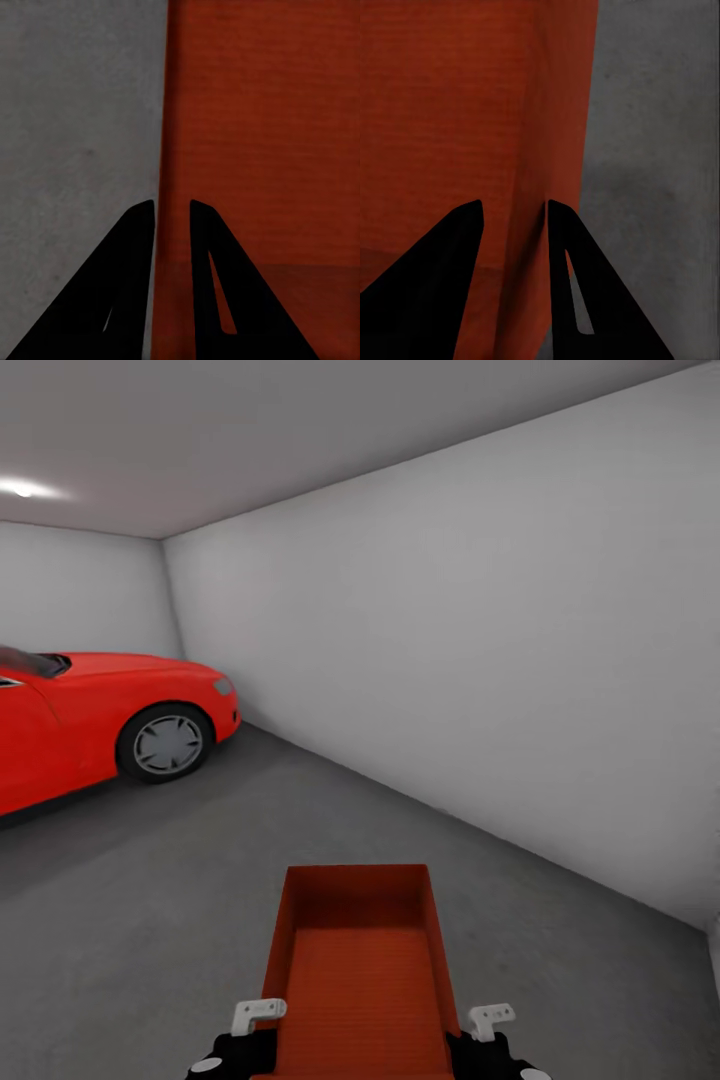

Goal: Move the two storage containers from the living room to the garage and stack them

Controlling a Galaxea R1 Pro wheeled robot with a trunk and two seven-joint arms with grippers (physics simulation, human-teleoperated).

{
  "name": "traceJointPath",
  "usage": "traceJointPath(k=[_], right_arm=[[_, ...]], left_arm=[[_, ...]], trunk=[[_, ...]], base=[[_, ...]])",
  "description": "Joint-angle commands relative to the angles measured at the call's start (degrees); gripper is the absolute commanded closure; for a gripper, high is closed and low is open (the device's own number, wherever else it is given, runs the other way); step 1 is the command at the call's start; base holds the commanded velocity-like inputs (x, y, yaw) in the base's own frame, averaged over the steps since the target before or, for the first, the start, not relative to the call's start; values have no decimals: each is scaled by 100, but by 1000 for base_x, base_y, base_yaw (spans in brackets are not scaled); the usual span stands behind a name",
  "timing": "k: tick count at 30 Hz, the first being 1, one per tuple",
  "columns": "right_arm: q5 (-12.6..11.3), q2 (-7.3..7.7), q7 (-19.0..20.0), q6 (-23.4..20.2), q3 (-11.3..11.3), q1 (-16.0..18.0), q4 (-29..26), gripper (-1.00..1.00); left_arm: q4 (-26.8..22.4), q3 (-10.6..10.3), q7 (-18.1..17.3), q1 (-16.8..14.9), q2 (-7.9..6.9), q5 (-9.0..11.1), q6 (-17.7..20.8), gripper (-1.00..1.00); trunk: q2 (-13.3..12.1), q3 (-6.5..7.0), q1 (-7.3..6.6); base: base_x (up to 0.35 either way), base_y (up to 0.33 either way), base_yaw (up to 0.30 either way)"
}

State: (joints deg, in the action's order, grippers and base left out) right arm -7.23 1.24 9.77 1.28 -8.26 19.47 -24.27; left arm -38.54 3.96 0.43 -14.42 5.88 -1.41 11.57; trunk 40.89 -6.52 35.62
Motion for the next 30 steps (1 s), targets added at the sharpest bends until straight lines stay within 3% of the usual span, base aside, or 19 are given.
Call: traceJointPath(k=[1,30], right_arm=[[-15,10,-10,12,-94,5,33,100],[-24,13,-10,12,-88,5,33,100]], left_arm=[[-549,-9,37,-1,0,-61,23,100],[-488,0,28,-2,7,-52,-137,100]], trunk=[[8,-10,5],[8,-10,5]], base=[[327,0,-279],[327,0,-284]])
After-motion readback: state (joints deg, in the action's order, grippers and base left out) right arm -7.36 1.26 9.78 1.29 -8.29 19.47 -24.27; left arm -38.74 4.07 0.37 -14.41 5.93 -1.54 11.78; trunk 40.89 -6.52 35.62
